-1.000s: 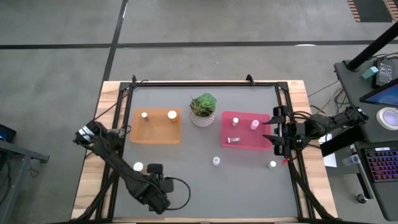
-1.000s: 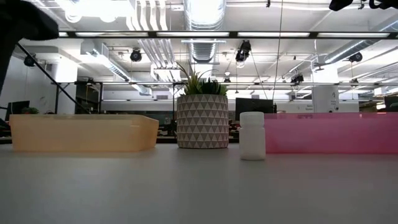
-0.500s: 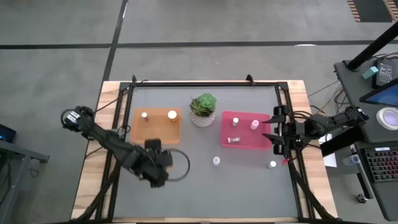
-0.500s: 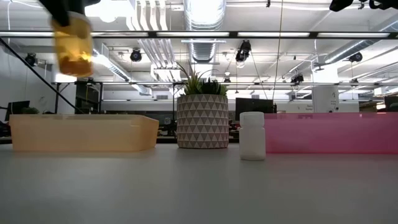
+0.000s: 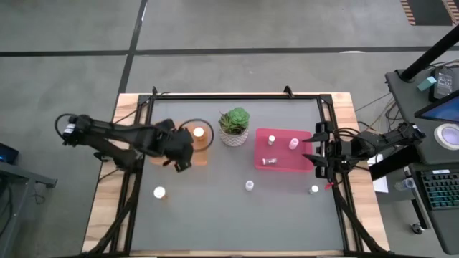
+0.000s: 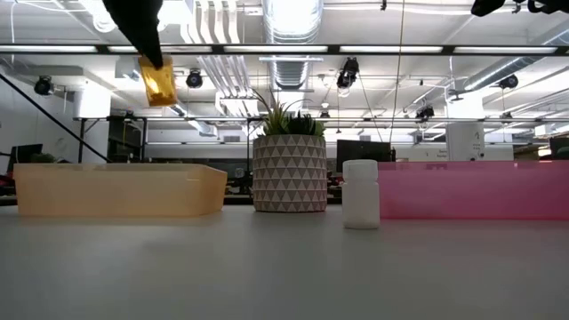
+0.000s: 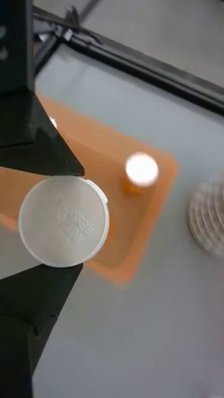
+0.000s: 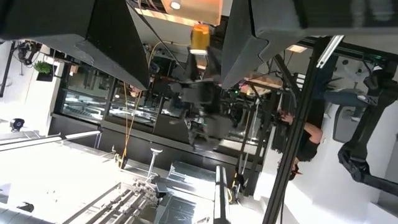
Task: Pick and place medicine bottles into bin by pill shape (circle, oval)
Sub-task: Put the bottom large orange pill bottle in the orange bin
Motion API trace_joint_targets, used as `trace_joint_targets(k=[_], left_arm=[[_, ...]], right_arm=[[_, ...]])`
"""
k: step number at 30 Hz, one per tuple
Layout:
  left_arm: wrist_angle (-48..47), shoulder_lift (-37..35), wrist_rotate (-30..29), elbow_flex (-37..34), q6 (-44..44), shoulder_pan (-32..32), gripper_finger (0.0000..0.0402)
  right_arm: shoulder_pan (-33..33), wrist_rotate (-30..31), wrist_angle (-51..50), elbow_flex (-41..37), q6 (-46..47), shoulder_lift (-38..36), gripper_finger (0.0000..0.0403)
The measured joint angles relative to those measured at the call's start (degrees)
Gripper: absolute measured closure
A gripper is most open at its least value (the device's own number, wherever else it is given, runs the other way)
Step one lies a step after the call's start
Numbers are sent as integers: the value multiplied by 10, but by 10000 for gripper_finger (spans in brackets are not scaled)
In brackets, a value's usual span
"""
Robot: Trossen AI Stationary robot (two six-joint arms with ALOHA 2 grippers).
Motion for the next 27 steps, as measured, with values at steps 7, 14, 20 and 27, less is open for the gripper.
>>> trace_joint_targets(k=[7, 14, 20, 27], left_arm=[[22, -13, 21, -61, 58, 104, 204], [98, -12, 58, -133, 123, 192, 204], [149, -12, 85, -182, 166, 249, 204], [213, -11, 86, -220, 210, 298, 204]], right_arm=[[0, 0, 0, 0, -3, 0, 209], [0, 0, 0, 0, -8, 0, 209], [0, 0, 1, 0, -12, 0, 209], [0, 1, 1, 0, -16, 0, 209]])
